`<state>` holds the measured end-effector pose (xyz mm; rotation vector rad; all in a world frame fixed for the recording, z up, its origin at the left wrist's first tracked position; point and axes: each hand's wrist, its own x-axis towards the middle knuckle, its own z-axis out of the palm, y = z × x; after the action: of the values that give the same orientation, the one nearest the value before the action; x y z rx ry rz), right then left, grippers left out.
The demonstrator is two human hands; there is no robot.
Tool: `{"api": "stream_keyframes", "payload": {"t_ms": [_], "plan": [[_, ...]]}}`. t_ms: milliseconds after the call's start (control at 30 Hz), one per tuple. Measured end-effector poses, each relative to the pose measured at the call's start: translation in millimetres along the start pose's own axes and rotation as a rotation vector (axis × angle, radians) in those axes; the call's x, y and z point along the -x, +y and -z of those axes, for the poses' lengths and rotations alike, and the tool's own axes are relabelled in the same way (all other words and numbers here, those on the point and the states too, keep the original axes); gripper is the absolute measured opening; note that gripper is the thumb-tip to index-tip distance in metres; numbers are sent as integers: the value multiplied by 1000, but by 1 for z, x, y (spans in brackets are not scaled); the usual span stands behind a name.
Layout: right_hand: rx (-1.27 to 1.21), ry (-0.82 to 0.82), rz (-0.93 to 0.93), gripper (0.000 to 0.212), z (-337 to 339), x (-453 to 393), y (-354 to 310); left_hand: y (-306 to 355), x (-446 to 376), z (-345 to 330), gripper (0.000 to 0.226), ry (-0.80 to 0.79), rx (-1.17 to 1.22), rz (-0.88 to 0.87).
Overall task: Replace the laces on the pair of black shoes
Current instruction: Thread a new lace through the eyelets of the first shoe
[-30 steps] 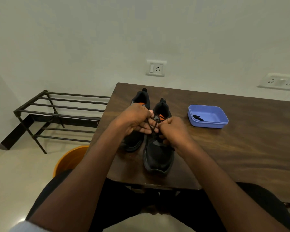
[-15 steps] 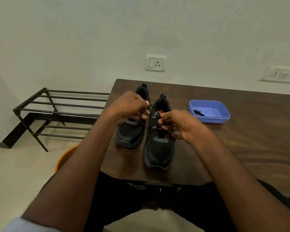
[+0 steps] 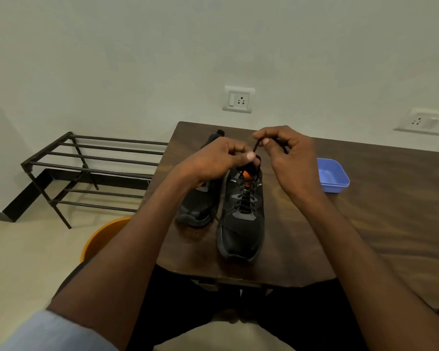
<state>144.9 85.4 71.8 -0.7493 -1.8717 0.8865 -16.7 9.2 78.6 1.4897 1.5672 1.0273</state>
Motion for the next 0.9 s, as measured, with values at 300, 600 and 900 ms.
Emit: {"api": "stream_keyframes", "payload": {"t_ms": [300,600,900], "plan": [[-100,-233,-492,25,-14,-4,12,-25,-17,-10,12,406,-464,-121],[-42,-125,-394,15,-3,-7,5,-16,-12,-5,22,91,524,329],[140,-112,-172,6,4,-7,11,-16,-15,-11,14,134,794,434]]}}
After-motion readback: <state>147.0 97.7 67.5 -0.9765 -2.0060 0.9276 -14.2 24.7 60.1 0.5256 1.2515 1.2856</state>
